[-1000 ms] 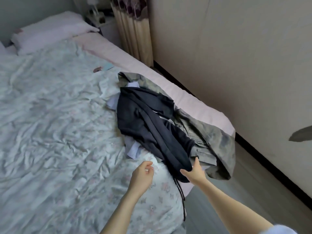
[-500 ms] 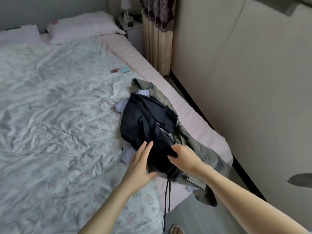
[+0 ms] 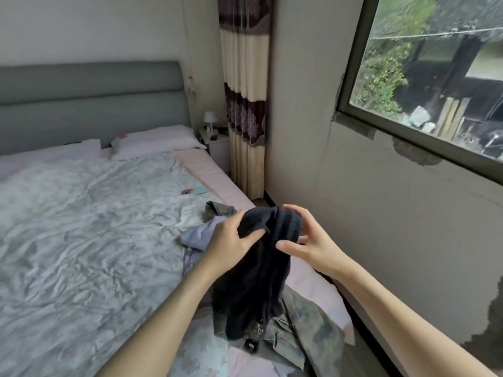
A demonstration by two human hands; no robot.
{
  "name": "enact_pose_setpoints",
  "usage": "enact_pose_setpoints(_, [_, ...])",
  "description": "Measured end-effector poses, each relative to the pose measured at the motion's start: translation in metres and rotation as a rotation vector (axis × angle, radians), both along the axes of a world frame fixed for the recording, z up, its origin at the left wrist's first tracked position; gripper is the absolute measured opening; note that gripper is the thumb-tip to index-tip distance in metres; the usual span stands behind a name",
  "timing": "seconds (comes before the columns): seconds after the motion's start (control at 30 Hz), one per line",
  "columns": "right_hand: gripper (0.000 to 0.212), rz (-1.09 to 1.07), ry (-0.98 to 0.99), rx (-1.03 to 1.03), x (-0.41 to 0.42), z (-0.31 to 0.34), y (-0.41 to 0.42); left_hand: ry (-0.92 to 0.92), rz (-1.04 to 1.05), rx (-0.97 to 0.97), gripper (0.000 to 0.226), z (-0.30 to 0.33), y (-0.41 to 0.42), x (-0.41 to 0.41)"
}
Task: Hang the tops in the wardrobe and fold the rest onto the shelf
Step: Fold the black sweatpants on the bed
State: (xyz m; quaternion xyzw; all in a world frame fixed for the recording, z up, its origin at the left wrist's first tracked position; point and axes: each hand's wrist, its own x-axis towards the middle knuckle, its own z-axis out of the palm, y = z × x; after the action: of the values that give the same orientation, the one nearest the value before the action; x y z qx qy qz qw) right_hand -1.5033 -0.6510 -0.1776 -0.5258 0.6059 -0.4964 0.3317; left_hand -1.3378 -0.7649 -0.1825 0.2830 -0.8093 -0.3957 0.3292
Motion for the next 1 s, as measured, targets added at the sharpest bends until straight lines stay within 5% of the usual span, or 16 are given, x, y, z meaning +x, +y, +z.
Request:
enact_pose_setpoints(0.17, [0.082, 0.178, -0.162, 0.128, 0.011, -0.009, 0.022, 0.304, 0.061, 0.116, 0.027, 0.068, 0.021, -0.012])
enact_pose_setpoints(0.23, [0.068, 0.169, -0.057, 0.155, 0.013, -0.004, 0.027, 0.406, 0.062, 0.102, 0.017, 0.091, 0.027, -0.008])
enact_pose_setpoints(0.33, [0.017, 0.012, 0.142, 0.199, 0.011, 0.003, 0.034, 0.492, 0.065, 0.198, 0.016, 0.118, 0.025, 0.01])
enact_pose_setpoints(0.37, [0.006, -0.06, 0.19, 0.184, 0.012, 0.008, 0.036, 0.491, 0.082, 0.259, 0.018, 0.126, 0.021, 0.019])
enact_pose_setpoints(0.43, [0.022, -0.239, 0.311, 0.075, 0.024, 0.025, 0.042, 0.431, 0.074, 0.419, 0.029, 0.136, 0.014, 0.047])
enact_pose_setpoints(0.6, [0.018, -0.5, 0.365, -0.044, 0.054, 0.062, 0.072, 0.143, -0.246, 0.634, 0.047, 0.126, 0.027, 0.121])
enact_pose_setpoints(0.83, [0.023, -0.676, 0.46, 0.0, 0.152, 0.091, 0.162, 0.223, -0.245, 0.249, 0.013, 0.126, 0.074, 0.194])
enact_pose_setpoints(1.0, [0.034, -0.918, 0.842, -0.002, 0.206, 0.148, 0.23, 0.402, -0.254, 0.069, 0.013, 0.185, 0.123, 0.22])
